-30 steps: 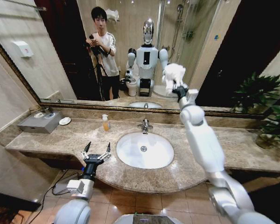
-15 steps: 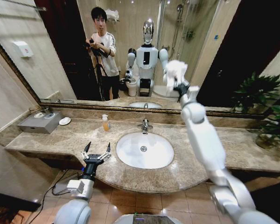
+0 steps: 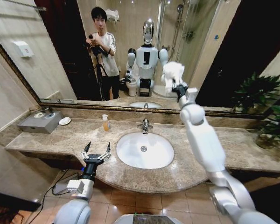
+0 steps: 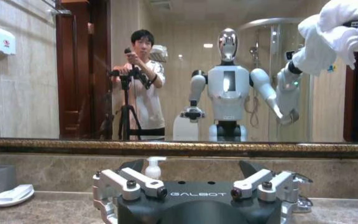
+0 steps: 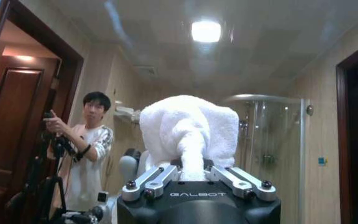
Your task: Pick up the towel from the sink counter and wipe the mirror surface.
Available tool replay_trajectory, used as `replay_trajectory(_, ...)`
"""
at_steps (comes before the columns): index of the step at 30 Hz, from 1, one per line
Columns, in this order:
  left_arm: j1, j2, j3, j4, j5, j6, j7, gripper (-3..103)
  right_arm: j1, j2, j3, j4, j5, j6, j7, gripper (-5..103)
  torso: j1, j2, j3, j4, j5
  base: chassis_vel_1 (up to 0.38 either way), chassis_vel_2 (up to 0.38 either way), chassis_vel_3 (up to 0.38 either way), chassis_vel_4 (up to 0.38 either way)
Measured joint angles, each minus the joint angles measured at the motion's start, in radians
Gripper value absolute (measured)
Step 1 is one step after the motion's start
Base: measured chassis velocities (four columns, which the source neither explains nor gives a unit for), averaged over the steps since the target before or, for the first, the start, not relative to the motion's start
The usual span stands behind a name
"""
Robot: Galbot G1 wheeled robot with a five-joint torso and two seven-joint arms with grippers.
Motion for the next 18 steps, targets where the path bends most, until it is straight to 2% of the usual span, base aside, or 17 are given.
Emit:
replay_trajectory(8, 0.0, 0.0, 0.0, 0.0, 0.0, 0.0, 0.0, 100, -0.123, -0.001, 0.01, -0.015, -0.006, 0.024, -0.029, 13, 0.0, 0.0, 0.0, 0.0001, 0.0005, 0.0, 0.0, 0.0, 0.0)
replay_trajectory(11, 0.0, 0.0, 0.0, 0.0, 0.0, 0.0, 0.0, 100, -0.233, 0.0, 0.03, 0.033, 0.002, 0.037, -0.046, 13, 0.0, 0.0, 0.0, -0.0002, 0.0004, 0.0, 0.0, 0.0, 0.0)
replay_trajectory(18, 0.0, 0.0, 0.0, 0.0, 0.0, 0.0, 0.0, 100, -0.308, 0.016, 0.049, 0.119, 0.01, 0.069, -0.034, 13, 0.0, 0.0, 0.0, 0.0, 0.0001, 0.0, 0.0, 0.0, 0.0)
